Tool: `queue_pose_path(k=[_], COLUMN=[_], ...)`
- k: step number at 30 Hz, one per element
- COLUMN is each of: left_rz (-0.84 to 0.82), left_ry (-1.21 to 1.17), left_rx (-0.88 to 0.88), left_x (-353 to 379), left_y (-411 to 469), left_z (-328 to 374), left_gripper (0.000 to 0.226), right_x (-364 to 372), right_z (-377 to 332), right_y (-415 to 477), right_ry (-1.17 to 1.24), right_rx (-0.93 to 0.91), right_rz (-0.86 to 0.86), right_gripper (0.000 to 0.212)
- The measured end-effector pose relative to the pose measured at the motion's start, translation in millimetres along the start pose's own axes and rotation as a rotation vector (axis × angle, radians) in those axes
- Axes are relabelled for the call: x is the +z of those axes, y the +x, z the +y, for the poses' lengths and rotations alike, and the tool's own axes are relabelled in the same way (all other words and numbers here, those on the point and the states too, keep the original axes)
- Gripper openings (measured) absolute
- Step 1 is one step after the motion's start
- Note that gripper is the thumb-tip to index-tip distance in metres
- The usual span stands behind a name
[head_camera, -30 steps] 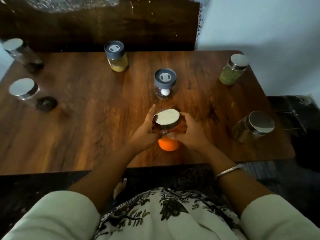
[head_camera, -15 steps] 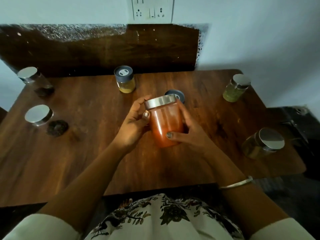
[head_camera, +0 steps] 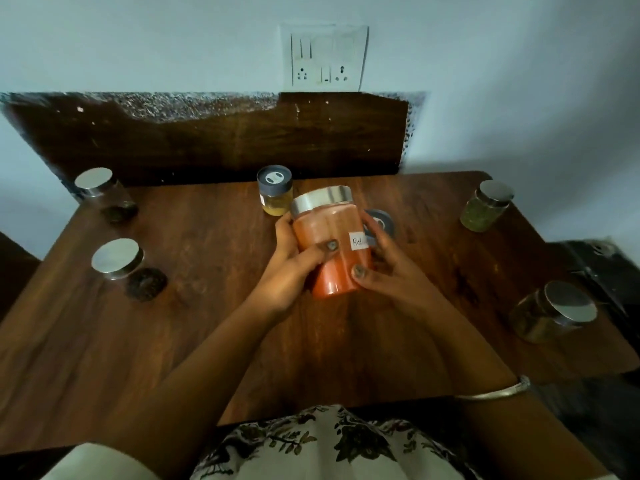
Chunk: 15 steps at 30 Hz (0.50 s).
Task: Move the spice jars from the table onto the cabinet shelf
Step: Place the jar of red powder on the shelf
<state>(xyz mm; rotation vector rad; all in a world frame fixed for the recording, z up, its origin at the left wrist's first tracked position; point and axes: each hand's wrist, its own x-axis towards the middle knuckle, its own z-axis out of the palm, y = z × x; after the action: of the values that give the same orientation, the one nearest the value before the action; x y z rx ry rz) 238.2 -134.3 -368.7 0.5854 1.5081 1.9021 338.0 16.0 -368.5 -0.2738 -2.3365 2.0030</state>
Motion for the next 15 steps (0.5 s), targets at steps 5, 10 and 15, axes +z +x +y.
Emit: queue_pose_path(k=[5, 10, 15], left_rz=[0.01, -0.074, -0.089], left_ry=[0.164, 0.313, 0.176], left_rx=[0.047, -0.033, -0.059], left_x=[0.8, -5.4, -10.2], left_y=[-2.9, -4.5, -3.8], left_z=[5.1, 7.3, 8.0], left_gripper=[0.077, 0.089, 0.089], right_x=[21.5, 24.5, 17.3], right_z=[-2.3, -4.8, -11.8], right_y=[3.6, 8.6, 8.5], right_ry=[0.044, -0.103, -0.171], right_rx=[-0.008, -0.016, -0.136], right_rz=[0.062, 0.192, 0.05], right_gripper=[0.093, 0.106, 0.103])
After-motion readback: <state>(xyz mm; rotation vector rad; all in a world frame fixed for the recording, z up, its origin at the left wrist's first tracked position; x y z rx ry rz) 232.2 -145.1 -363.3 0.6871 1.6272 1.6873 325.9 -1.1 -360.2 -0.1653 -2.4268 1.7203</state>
